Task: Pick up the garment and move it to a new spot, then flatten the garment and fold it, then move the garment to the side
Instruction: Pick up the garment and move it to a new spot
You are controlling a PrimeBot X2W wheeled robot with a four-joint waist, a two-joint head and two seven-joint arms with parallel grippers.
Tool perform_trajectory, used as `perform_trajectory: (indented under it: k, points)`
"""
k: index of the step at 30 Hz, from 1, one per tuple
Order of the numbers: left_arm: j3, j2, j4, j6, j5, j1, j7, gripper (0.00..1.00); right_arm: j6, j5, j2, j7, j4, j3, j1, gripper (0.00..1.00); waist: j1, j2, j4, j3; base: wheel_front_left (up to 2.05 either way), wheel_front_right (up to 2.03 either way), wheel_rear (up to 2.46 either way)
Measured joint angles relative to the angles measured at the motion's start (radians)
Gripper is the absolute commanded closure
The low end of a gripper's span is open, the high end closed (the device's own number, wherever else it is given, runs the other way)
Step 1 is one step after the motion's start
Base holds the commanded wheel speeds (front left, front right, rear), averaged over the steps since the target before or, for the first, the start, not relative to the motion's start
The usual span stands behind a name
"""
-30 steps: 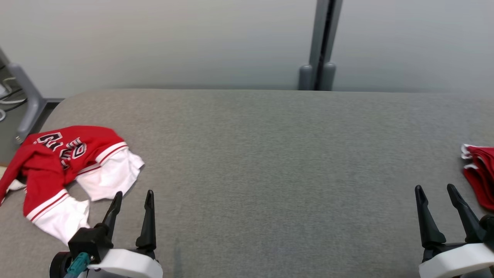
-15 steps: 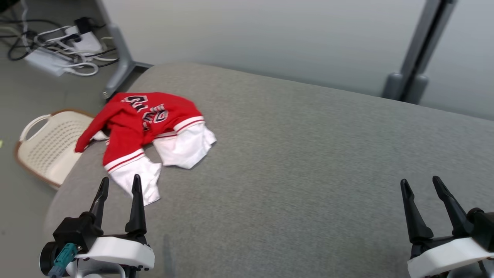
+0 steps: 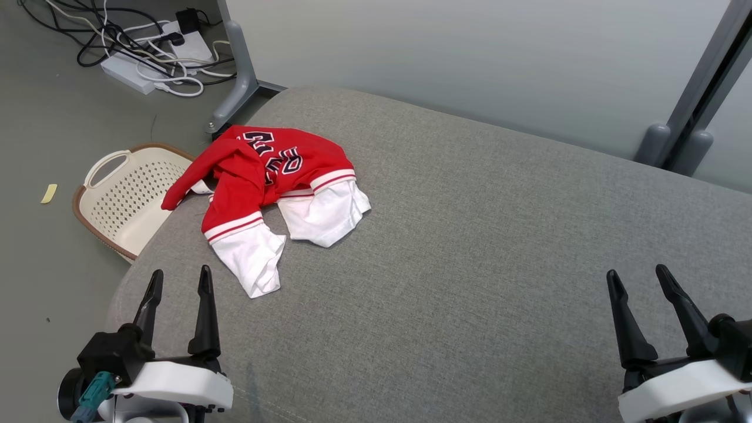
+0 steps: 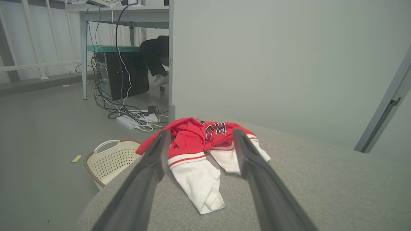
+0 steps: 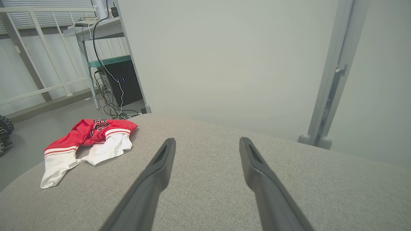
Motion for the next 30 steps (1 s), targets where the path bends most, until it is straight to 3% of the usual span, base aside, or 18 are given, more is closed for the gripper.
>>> perform_trajectory:
  k: [10,18,30]
  points:
    - [-0.003,-0.008,0.012,-0.006,0.002,-0.036,-0.003,0.00,0.000,-0.009,-0.005,0.021,-0.027,0.006,-0.012,0.00,0.0000,0.0000,-0.011,0.036,0.00,0.00,0.00]
    - [0.024,-0.037,0.024,-0.044,-0.030,-0.177,-0.005,0.00,0.000,-0.017,-0.037,0.067,-0.097,0.004,-0.072,0.00,0.0000,0.0000,-0.054,0.140,0.00,0.00,0.00]
    - [0.035,-0.052,0.384,-0.178,-0.096,-0.499,-0.006,0.00,0.000,-0.030,-0.068,0.091,-0.147,0.031,-0.204,0.00,0.0000,0.0000,-0.163,0.380,0.00,0.00,0.00]
